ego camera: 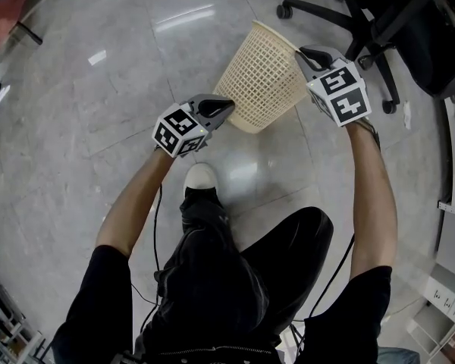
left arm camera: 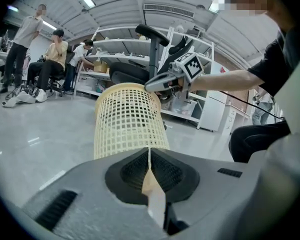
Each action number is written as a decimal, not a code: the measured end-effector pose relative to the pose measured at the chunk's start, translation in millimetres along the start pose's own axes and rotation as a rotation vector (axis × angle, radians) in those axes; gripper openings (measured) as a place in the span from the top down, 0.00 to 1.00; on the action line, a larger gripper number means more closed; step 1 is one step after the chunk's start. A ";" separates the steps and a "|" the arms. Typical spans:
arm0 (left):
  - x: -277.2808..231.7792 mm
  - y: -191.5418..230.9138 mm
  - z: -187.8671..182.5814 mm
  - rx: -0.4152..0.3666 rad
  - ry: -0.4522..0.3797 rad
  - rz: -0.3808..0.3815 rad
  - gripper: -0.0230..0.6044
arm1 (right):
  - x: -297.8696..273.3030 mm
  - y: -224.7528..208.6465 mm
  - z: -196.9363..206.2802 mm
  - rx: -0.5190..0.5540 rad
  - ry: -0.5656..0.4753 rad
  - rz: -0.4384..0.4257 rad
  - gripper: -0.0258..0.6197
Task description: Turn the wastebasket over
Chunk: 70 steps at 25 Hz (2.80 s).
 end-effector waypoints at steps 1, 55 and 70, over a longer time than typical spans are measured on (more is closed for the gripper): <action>-3.0 -1.0 2.8 0.002 0.015 0.003 0.96 | 3.2 -2.1 -3.2 0.000 -0.009 0.009 0.91; 76.0 -4.7 -81.5 0.160 -0.244 -0.346 0.74 | -4.6 159.6 -47.2 0.457 -0.177 -0.039 0.89; 75.0 -16.7 -23.6 0.072 -0.133 -0.374 0.82 | -38.0 202.4 -12.3 0.449 -0.108 -0.117 0.89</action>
Point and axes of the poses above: the fingertips, and each gripper's own axes: x backward along the fingers, y to its left, z out of its underside, the point moved 8 cm from there along x, backward along the fingers, and after that the axes turned 8 degrees about -z, right-handed, at the moved point
